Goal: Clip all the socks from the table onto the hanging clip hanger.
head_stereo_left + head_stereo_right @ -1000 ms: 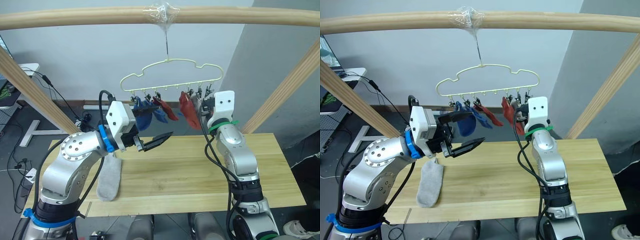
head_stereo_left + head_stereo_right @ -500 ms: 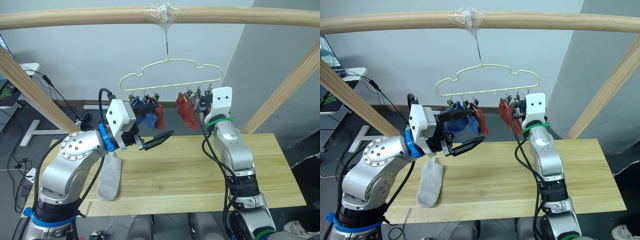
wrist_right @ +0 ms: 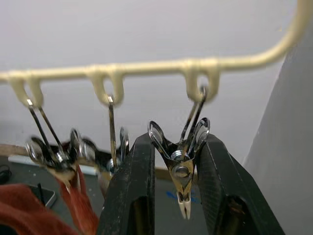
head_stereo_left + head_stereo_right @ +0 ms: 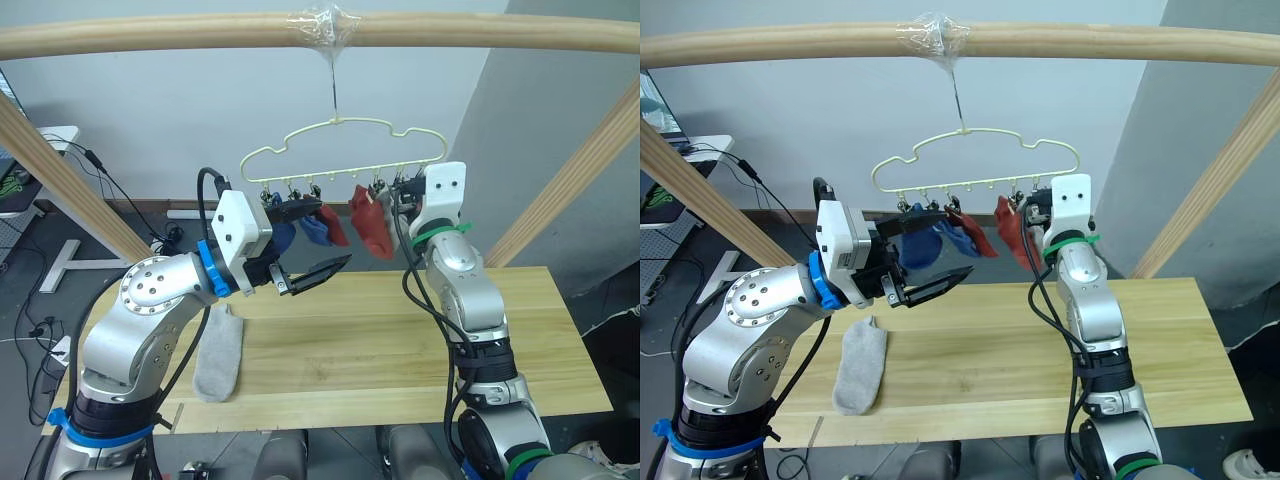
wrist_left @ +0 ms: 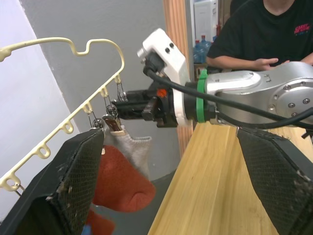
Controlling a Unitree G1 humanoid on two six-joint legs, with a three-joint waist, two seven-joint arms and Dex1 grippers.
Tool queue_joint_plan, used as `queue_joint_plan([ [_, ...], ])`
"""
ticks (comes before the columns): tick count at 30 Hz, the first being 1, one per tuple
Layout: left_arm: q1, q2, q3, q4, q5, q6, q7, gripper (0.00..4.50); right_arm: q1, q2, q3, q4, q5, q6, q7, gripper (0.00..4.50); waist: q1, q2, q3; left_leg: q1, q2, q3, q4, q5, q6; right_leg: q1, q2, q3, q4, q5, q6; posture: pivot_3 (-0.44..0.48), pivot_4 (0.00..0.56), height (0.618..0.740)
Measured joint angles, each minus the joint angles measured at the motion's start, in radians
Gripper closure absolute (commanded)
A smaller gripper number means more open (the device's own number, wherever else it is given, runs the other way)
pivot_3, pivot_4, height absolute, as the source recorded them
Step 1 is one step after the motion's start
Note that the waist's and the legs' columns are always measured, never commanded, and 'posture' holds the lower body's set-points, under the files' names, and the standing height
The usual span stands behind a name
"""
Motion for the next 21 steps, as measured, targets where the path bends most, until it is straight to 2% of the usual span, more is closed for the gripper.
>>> queue_joint_plan([
  [15, -0.001, -0.017, 0.0, -0.001, 0.0, 0.014, 0.001, 0.0, 0.006, -0.001, 0.003, -0.004, 0.001, 0.004, 0.001, 3.3, 0.0, 0.0, 0.0, 0.0, 0.0, 0.0, 0.0, 0.0, 0.0, 0.0, 0.0, 0.0, 0.0, 0.0, 0.0, 0.108, 0.203, 0.74],
  [16, -0.001, -0.017, 0.0, -0.001, 0.0, 0.014, 0.001, 0.0, 0.01, -0.001, 0.003, -0.009, 0.001, 0.004, 0.001, 2.96, 0.0, 0.0, 0.0, 0.0, 0.0, 0.0, 0.0, 0.0, 0.0, 0.0, 0.0, 0.0, 0.0, 0.0, 0.0, 0.108, 0.203, 0.74],
  [17, -0.001, -0.017, 0.0, -0.002, -0.001, 0.014, 0.001, 0.0, 0.013, -0.001, 0.003, -0.011, 0.001, 0.004, 0.001, 2.83, 0.0, 0.0, 0.0, 0.0, 0.0, 0.0, 0.0, 0.0, 0.0, 0.0, 0.0, 0.0, 0.0, 0.0, 0.0, 0.108, 0.203, 0.74],
  [20, -0.001, -0.017, 0.0, -0.002, -0.001, 0.014, 0.0, 0.0, 0.018, -0.001, 0.003, -0.02, 0.001, 0.008, 0.0, 1.88, 0.0, 0.0, 0.0, 0.0, 0.0, 0.0, 0.0, 0.0, 0.0, 0.0, 0.0, 0.0, 0.0, 0.0, 0.0, 0.105, 0.201, 0.74],
  [21, -0.001, -0.017, 0.0, -0.002, -0.001, 0.014, 0.0, 0.0, 0.019, -0.001, 0.003, -0.022, 0.001, 0.01, 0.0, 1.88, 0.0, 0.0, 0.0, 0.0, 0.0, 0.0, 0.0, 0.0, 0.0, 0.0, 0.0, 0.0, 0.0, 0.0, 0.0, 0.105, 0.201, 0.74],
])
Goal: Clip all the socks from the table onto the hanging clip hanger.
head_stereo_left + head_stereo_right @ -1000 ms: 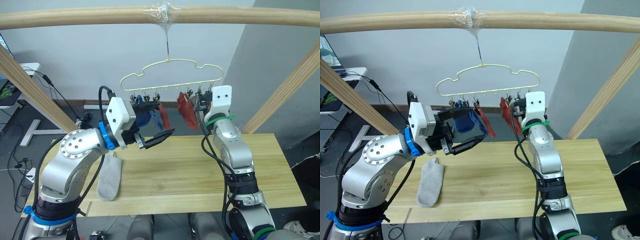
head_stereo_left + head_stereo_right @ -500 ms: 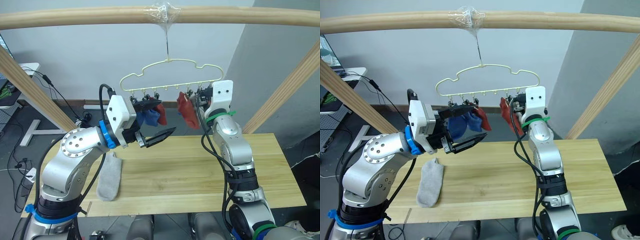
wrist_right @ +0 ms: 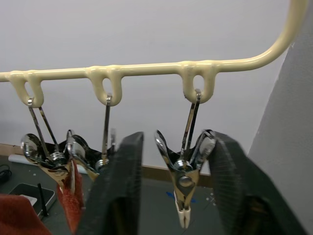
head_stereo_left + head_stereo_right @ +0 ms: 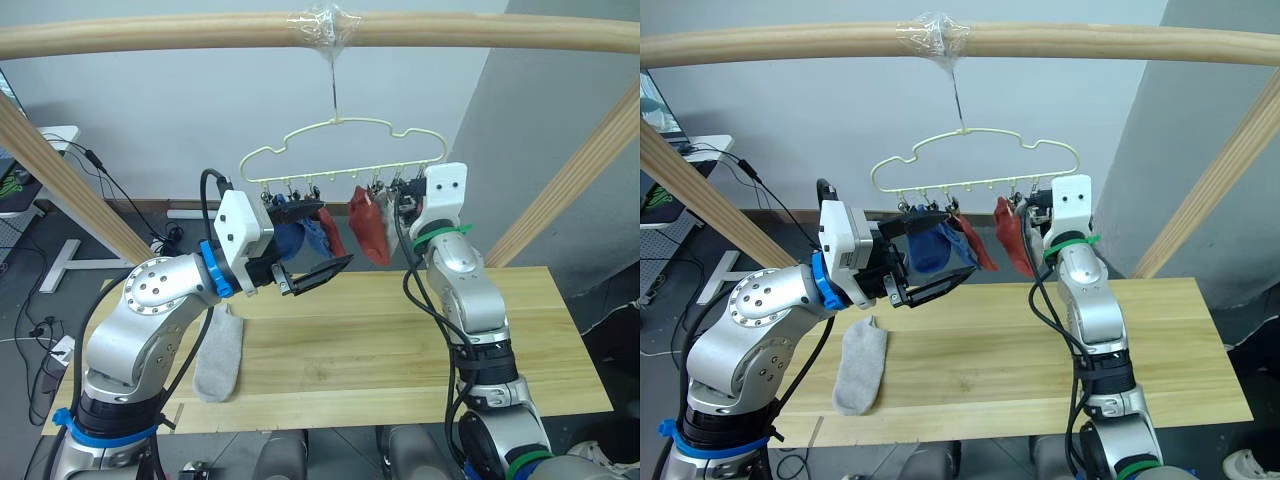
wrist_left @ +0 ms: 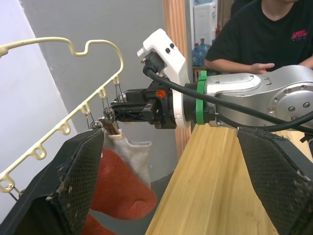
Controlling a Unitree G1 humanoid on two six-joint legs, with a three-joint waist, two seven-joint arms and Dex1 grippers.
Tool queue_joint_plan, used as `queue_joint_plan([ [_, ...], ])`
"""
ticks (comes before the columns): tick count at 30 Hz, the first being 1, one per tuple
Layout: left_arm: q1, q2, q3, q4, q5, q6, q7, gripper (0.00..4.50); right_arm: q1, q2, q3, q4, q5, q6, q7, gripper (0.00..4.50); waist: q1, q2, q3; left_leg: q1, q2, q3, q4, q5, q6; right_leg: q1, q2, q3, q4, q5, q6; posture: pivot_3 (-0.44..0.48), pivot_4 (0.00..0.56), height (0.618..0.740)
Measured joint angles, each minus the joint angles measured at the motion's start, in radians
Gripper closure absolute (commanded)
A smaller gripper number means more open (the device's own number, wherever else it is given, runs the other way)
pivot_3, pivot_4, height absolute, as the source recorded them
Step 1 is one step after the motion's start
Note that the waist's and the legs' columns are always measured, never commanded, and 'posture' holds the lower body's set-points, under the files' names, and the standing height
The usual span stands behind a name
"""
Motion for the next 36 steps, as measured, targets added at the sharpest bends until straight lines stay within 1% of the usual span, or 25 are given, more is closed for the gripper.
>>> queue_joint_plan([
  [10, 0.0, 0.0, 0.0, 0.0, 0.0, 0.0, 0.0, 0.0, 0.001, 0.011, 0.0, -0.002, 0.001, 0.004, 0.0, 1.88, 0.0, 0.0, 0.0, 0.0, 0.0, 0.0, 0.0, 0.0, 0.0, 0.0, 0.0, 0.0, 0.0, 0.0, 0.0, 0.105, 0.199, 0.74],
  [13, 0.0, 0.0, 0.0, -0.001, 0.0, 0.0, 0.0, 0.0, 0.001, 0.011, -0.001, -0.002, 0.001, 0.004, 0.0, 2.44, 0.0, 0.0, 0.0, 0.0, 0.0, 0.0, 0.0, 0.0, 0.0, 0.0, 0.0, 0.0, 0.0, 0.0, 0.0, 0.105, 0.199, 0.74],
  [14, 0.0, 0.0, 0.0, -0.001, 0.0, 0.0, 0.0, 0.0, 0.001, 0.011, -0.001, -0.002, 0.001, 0.004, 0.0, 2.79, 0.0, 0.0, 0.0, 0.0, 0.0, 0.0, 0.0, 0.0, 0.0, 0.0, 0.0, 0.0, 0.0, 0.0, 0.0, 0.105, 0.199, 0.74],
  [32, 0.0, -0.002, 0.0, -0.01, -0.002, 0.006, 0.002, 0.0, -0.011, 0.01, -0.001, -0.001, -0.001, 0.003, -0.004, 2.79, 0.0, 0.0, 0.0, 0.0, 0.0, 0.0, 0.0, 0.0, 0.0, 0.0, 0.0, 0.0, 0.0, 0.0, 0.0, 0.111, 0.203, 0.74],
  [36, -0.011, -0.017, 0.0, -0.011, -0.026, 0.02, 0.013, 0.0, -0.018, 0.011, 0.0, 0.001, -0.001, 0.001, -0.005, 2.79, 0.0, 0.0, 0.0, 0.0, 0.0, 0.0, 0.0, 0.0, 0.0, 0.0, 0.0, 0.0, 0.0, 0.0, 0.0, 0.115, 0.207, 0.74],
])
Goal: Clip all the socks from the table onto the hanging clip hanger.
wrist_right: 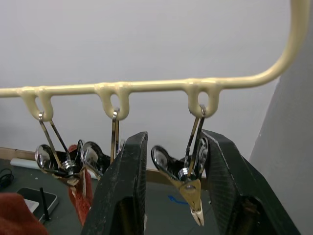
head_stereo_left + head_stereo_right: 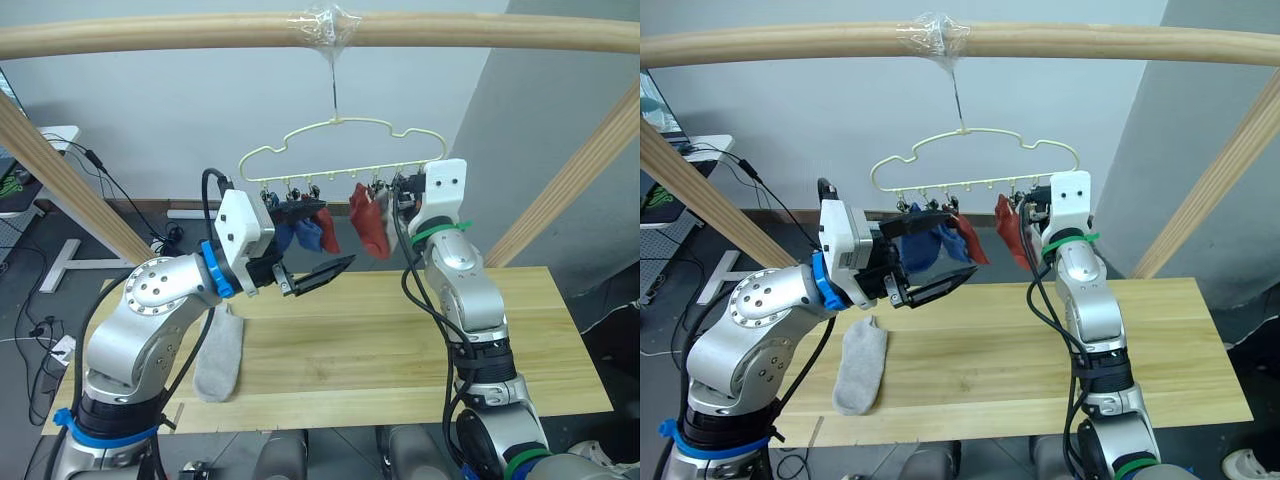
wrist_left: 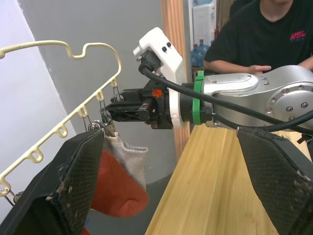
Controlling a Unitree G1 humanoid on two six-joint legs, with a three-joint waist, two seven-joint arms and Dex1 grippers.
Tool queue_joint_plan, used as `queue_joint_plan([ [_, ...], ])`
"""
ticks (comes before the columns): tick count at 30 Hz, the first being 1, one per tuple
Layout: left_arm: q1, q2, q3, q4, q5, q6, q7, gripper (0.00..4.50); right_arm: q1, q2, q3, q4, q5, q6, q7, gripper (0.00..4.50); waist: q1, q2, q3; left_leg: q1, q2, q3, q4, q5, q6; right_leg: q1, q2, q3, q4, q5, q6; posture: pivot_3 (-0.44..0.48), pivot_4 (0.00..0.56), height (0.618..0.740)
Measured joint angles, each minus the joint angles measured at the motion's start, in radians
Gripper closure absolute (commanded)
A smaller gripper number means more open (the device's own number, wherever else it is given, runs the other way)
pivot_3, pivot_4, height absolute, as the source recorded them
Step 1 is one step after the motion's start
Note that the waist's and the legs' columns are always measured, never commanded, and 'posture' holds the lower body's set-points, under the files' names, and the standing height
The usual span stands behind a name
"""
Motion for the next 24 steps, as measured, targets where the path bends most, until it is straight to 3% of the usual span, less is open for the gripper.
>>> queue_joint_plan([
  [15, -0.052, -0.035, 0.024, 0.001, -0.07, 0.073, 0.14, 0.0, -0.002, 0.004, -0.002, 0.024, 0.001, -0.007, 0.0, 2.79, 0.0, 0.0, 0.0, 0.0, 0.0, 0.0, 0.0, 0.0, 0.0, 0.0, 0.0, 0.0, 0.0, 0.0, 0.0, 0.115, 0.207, 0.74],
  [24, -0.051, -0.034, 0.028, 0.001, -0.078, 0.089, 0.144, 0.0, -0.004, 0.005, -0.004, 0.028, 0.001, -0.008, 0.0, 2.79, 0.0, 0.0, 0.0, 0.0, 0.0, 0.0, 0.0, 0.0, 0.0, 0.0, 0.0, 0.0, 0.0, 0.0, 0.0, 0.121, 0.212, 0.74],
])
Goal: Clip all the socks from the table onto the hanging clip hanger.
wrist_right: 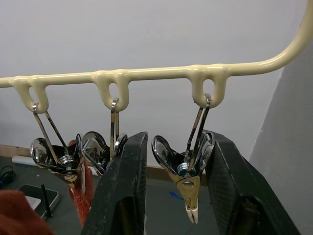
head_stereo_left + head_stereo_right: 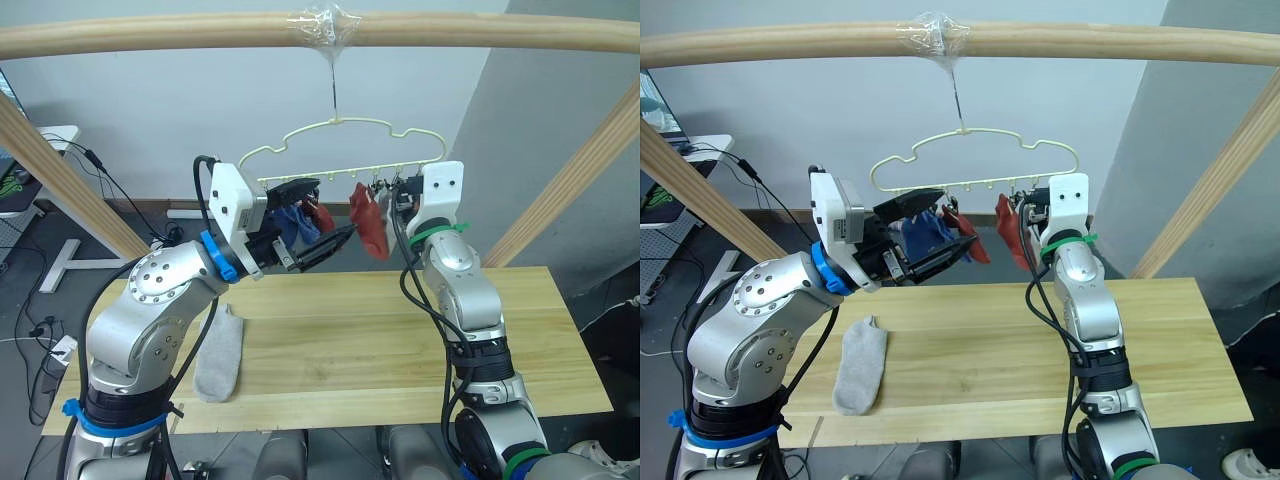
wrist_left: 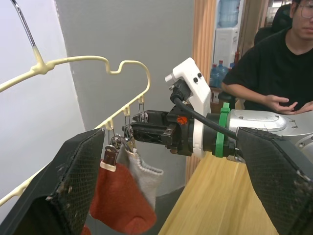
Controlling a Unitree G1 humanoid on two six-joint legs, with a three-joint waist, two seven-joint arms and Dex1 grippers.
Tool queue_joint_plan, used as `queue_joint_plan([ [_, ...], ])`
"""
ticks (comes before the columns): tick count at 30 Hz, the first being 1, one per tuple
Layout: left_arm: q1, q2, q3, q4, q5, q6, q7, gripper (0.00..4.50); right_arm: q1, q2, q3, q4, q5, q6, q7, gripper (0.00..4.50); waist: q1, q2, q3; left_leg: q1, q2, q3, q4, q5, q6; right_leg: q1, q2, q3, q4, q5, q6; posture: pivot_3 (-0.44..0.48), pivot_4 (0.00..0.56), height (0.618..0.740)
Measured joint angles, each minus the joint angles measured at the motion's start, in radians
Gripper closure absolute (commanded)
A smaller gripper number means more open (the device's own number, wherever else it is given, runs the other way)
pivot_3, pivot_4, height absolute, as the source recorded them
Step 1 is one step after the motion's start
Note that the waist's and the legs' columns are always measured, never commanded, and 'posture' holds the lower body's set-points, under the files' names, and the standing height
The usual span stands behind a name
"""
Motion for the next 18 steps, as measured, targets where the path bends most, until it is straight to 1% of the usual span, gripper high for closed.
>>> queue_joint_plan([
  [15, -0.004, -0.002, 0.0, 0.0, 0.0, 0.0, 0.017, 0.0, -0.027, 0.0, -0.001, 0.0, 0.0, -0.007, -0.003, 2.79, 0.0, 0.0, 0.0, 0.0, 0.0, 0.0, 0.0, 0.0, 0.0, 0.0, 0.0, 0.0, 0.0, 0.0, 0.0, 0.122, 0.21, 0.74],
  [18, -0.004, -0.002, 0.0, 0.0, 0.0, 0.0, 0.017, 0.0, -0.027, 0.0, -0.001, 0.0, 0.0, -0.007, -0.003, 3.33, 0.0, 0.0, 0.0, 0.0, 0.0, 0.0, 0.0, 0.0, 0.0, 0.0, 0.0, 0.0, 0.0, 0.0, 0.0, 0.122, 0.21, 0.74],
])
